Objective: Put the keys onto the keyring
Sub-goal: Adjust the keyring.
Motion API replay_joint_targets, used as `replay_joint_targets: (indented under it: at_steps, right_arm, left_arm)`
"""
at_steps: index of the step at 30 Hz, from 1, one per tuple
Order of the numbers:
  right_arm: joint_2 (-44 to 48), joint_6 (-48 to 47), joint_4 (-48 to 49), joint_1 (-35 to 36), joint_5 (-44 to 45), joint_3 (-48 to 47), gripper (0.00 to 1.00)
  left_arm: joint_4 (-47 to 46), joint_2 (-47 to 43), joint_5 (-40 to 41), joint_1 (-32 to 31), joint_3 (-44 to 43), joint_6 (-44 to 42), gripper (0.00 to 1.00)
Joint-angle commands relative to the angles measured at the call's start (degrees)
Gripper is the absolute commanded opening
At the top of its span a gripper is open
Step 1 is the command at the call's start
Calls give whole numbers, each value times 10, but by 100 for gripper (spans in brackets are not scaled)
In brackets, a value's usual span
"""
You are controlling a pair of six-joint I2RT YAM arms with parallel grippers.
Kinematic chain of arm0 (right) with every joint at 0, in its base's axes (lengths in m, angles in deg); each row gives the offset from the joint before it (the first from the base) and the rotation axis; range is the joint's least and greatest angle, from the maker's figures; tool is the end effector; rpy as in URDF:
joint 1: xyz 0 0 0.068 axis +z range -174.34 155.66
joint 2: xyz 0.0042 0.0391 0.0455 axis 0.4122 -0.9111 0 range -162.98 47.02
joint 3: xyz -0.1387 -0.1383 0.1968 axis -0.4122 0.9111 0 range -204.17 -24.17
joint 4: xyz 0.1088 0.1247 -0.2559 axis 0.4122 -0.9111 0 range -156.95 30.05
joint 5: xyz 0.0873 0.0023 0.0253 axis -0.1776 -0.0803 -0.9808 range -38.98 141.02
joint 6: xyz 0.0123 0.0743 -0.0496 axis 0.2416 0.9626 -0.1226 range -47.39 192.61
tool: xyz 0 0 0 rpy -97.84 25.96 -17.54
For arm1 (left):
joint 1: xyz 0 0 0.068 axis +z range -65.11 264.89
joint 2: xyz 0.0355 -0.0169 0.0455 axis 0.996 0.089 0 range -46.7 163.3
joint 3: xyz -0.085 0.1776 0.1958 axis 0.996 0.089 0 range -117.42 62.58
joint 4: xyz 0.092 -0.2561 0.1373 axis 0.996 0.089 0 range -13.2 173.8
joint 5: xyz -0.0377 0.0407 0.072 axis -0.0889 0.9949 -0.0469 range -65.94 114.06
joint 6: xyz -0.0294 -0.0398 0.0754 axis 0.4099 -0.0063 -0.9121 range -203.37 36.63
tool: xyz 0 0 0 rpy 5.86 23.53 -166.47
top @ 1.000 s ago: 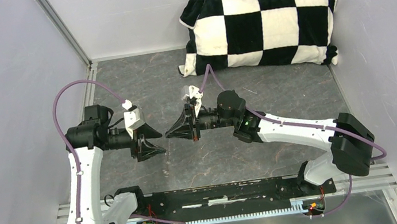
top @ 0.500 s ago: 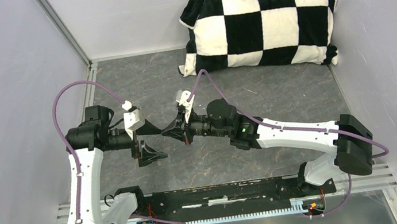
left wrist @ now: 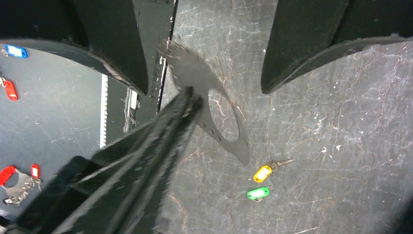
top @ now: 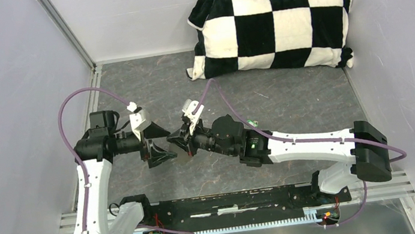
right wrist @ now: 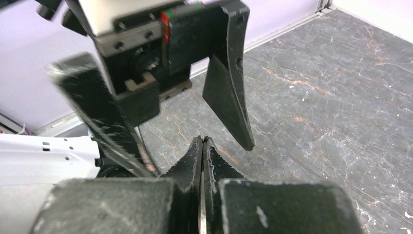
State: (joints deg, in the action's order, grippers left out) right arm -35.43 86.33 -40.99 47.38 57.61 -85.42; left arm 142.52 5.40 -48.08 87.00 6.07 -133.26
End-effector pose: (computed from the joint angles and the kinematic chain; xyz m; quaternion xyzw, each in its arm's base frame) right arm 0.1441 0.4066 0.3249 -0.3141 0.6487 0.4391 0.5364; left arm 0.1901 -0.0698 0.3214 0.4506 0.6569 -0.4249 0.4300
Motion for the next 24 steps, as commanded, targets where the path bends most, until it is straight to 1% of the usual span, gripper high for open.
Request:
replay_joint_targets:
  at_steps: [1,3,4,6,8,10,12,15,18,20,21,24]
  right_arm:
    - [7,7,46,20,58,-47,0]
    - [5,5,52,29,80,-47,0]
    - [2,5,54,32,85,-47,0]
    - [-2,8,56,35,92,-50,0]
    - [-8,12,56,36,90,-54,0]
    - [-10,16,54,37,86,-56,0]
    - [-9,19,54,37,80,-56,0]
    - [-6,25,50,37,73,-55,2]
    - [0,27,45,37,59,-55,8]
    - [9,27,41,37,45,-54,18]
    - [14,26,39,36,35,-53,26]
    - [34,13,22,36,10,-49,37]
  left_arm:
    - [-59,-8,17,-1,19,36,88]
    - [-96,-12,43,-1,33,46,81]
    - [-122,-14,60,-1,39,65,76]
    - [-158,-16,86,-1,45,95,61]
    - [-173,-17,90,-1,45,109,46]
    - [-194,-19,88,-1,43,133,36]
    - [-200,-19,79,-1,36,137,33]
    - [-201,-23,61,-1,26,140,32]
    - [-201,-34,53,-1,23,124,18]
    - [-201,-47,61,-1,24,98,7]
    - [-201,-54,69,-1,23,81,4]
    - [-233,-78,99,-1,28,53,2]
